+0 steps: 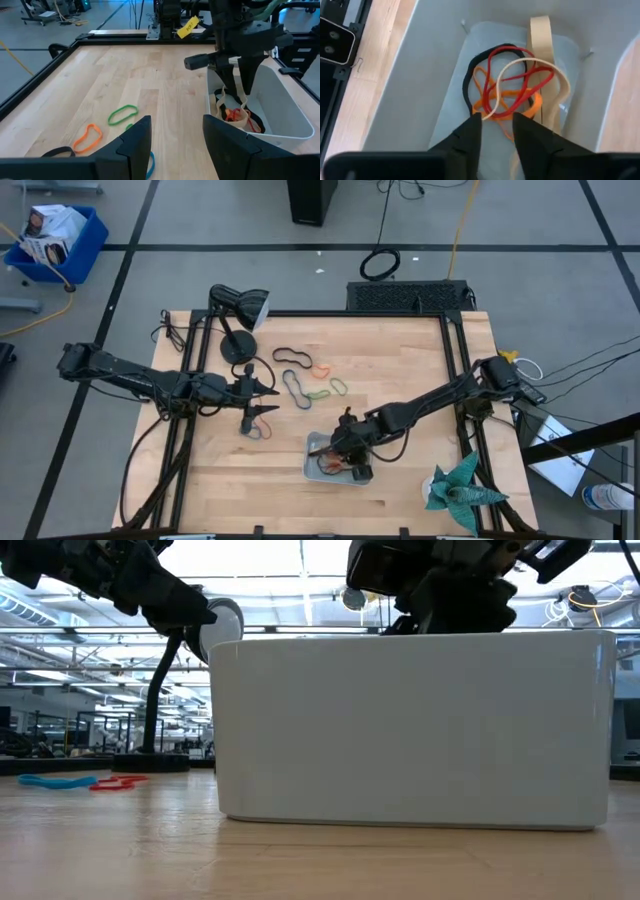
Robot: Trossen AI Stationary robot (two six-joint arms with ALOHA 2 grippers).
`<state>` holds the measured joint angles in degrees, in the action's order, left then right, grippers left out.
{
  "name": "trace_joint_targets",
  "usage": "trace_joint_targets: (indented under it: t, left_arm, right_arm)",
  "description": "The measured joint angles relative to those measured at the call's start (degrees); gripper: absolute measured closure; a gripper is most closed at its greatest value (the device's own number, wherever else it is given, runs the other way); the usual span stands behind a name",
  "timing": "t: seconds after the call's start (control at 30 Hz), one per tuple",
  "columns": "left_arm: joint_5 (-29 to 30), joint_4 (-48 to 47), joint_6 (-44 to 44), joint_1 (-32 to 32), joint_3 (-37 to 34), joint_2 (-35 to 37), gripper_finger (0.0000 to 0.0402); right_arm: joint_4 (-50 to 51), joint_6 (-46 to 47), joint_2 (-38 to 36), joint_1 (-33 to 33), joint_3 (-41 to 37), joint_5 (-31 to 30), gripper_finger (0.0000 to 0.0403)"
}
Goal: Pick and place rubber bands into bin
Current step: Put the right green rubber band into the gray bin
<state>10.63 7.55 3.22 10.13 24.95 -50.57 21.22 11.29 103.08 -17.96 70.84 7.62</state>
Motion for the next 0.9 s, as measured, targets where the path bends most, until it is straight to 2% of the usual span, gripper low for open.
trace_joint_targets:
  t: [0.23,0.4,0.6,0.67,0.8,0.9]
  left_arm:
    - [0.0,0.0,0.0,0.0,0.0,0.0,0.0217]
    - [0.0,0.0,0.0,0.0,0.0,0.0,0.0217]
    - [0.0,0.0,0.0,0.0,0.0,0.0,0.0217]
    - [0.0,0.0,0.0,0.0,0.0,0.0,0.0217]
    - [0.0,0.0,0.0,0.0,0.0,0.0,0.0217]
    - [0.0,-0.1,0.0,0.0,0.0,0.0,0.0217]
  right_arm:
    - [0.5,0.7,-5.5,0.7,0.0,-0.1,0.0243]
    - [0.5,-0.3,-12.2,2.5,0.0,-0.2,0.0234]
    - [-0.5,-8.7,-19.6,5.2,0.0,-0.8,0.0234]
    - [-1.5,-9.5,-21.6,5.8,0.0,-5.3,0.0234]
    - [-2.1,-12.4,-24.0,7.8,0.0,-19.7,0.0234]
    - [-2.3,-14.1,-24.1,10.5,0.0,-22.8,0.0235]
